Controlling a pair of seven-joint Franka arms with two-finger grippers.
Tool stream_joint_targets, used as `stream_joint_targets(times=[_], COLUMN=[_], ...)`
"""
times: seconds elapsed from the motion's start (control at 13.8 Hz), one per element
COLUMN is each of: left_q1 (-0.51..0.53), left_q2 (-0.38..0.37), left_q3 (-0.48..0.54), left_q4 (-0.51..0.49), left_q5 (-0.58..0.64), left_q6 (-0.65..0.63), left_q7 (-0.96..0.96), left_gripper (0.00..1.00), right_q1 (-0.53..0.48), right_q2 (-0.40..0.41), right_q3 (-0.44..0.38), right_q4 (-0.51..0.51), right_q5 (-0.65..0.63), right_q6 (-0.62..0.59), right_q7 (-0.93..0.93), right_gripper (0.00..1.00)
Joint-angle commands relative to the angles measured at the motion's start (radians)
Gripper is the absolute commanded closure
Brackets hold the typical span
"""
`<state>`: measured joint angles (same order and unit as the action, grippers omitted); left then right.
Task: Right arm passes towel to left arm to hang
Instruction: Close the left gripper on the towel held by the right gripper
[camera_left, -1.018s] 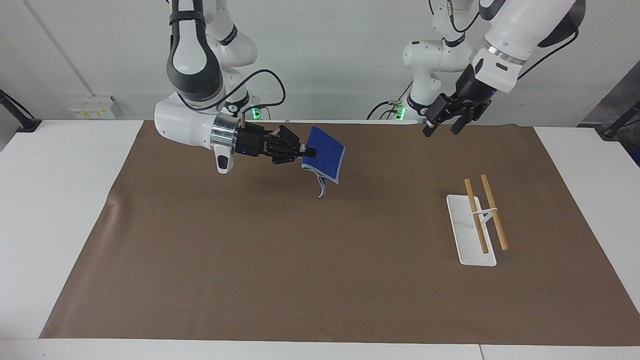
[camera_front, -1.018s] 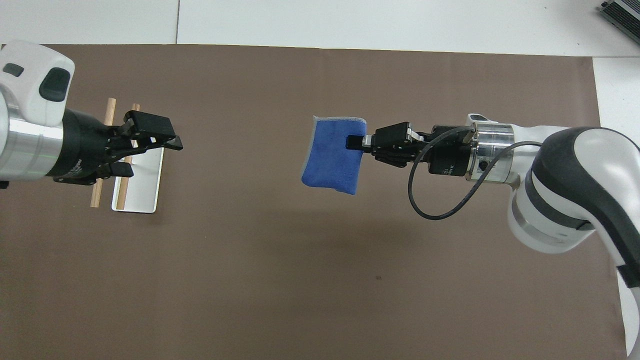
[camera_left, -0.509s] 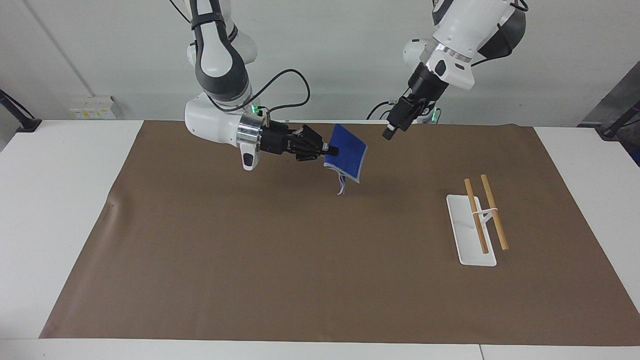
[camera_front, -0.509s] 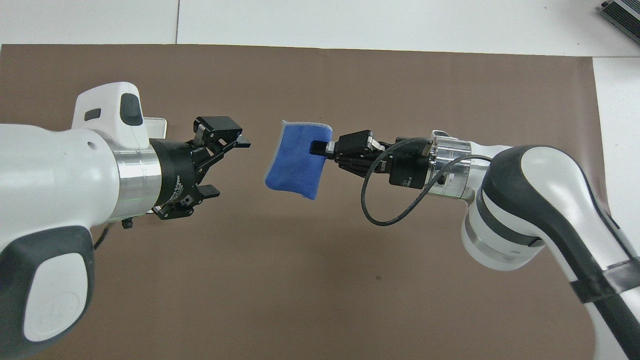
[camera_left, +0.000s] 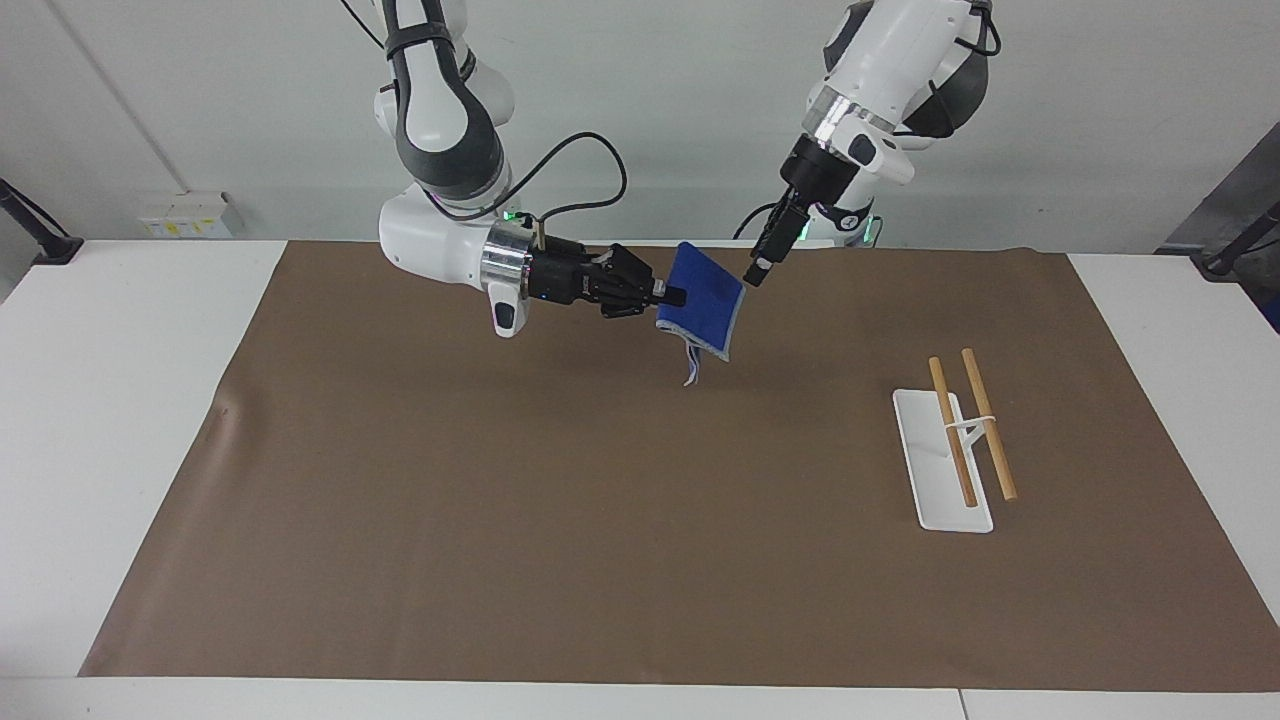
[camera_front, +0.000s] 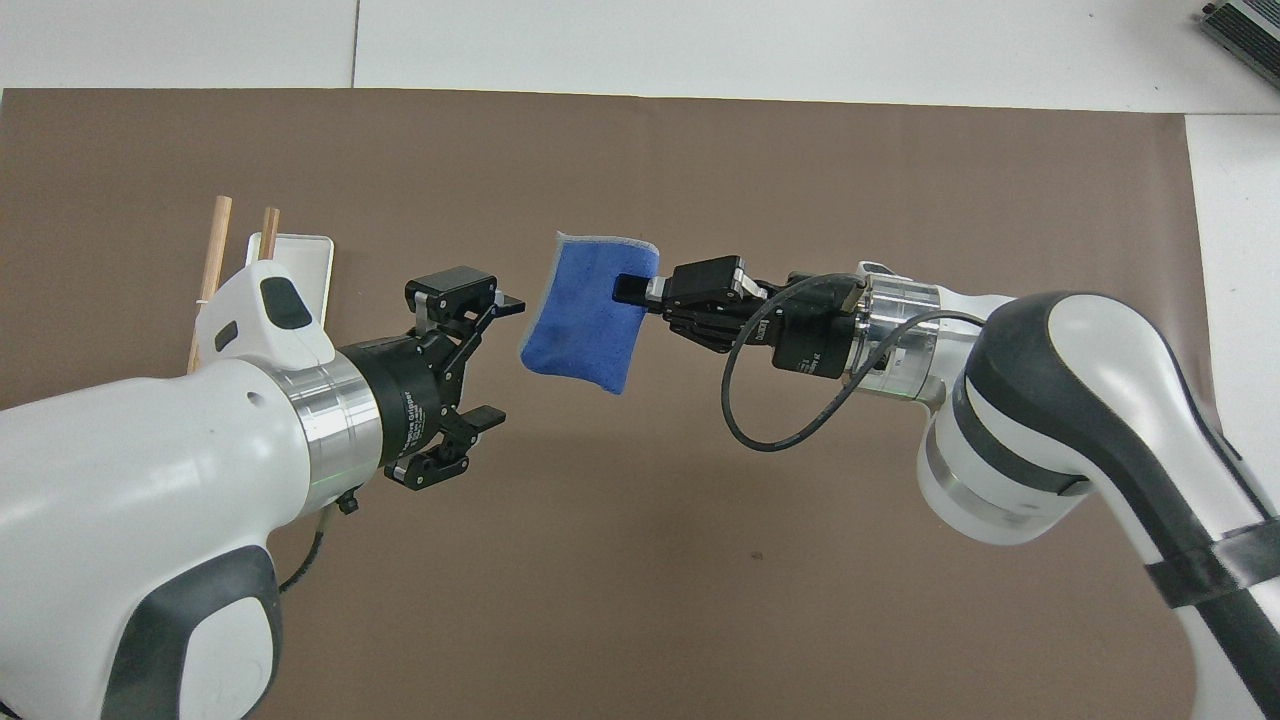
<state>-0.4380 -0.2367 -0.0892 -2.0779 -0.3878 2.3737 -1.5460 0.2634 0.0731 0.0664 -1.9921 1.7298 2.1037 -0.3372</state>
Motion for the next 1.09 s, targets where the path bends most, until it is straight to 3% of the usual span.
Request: stream_joint_targets(times=[0.0, 0.73, 1.02], left_q1=[-0.037, -0.110, -0.103], left_q2=[-0.039, 0.089, 0.099], left_q3=[0.014, 0.016, 0.016], left_q4=[-0.060, -0.057, -0.051], left_q5=[-0.023, -0.025, -0.025], left_q6=[0.079, 0.389, 0.426], left_q7=[-0.077, -0.213, -0.213], left_gripper=[0.00, 0.00, 0.04], right_q1=[-0.004, -0.004, -0.003], right_q2=[-0.029, -0.029, -0.029], right_q3=[0.004, 0.004, 0.004], right_q4=[-0.031, -0.027, -0.024], right_q5=[0.034, 0.039, 0.039], right_q6=[0.006, 0.002, 0.002], right_q7=[-0.034, -0.037, -0.037], right_gripper=[1.00, 1.00, 1.00])
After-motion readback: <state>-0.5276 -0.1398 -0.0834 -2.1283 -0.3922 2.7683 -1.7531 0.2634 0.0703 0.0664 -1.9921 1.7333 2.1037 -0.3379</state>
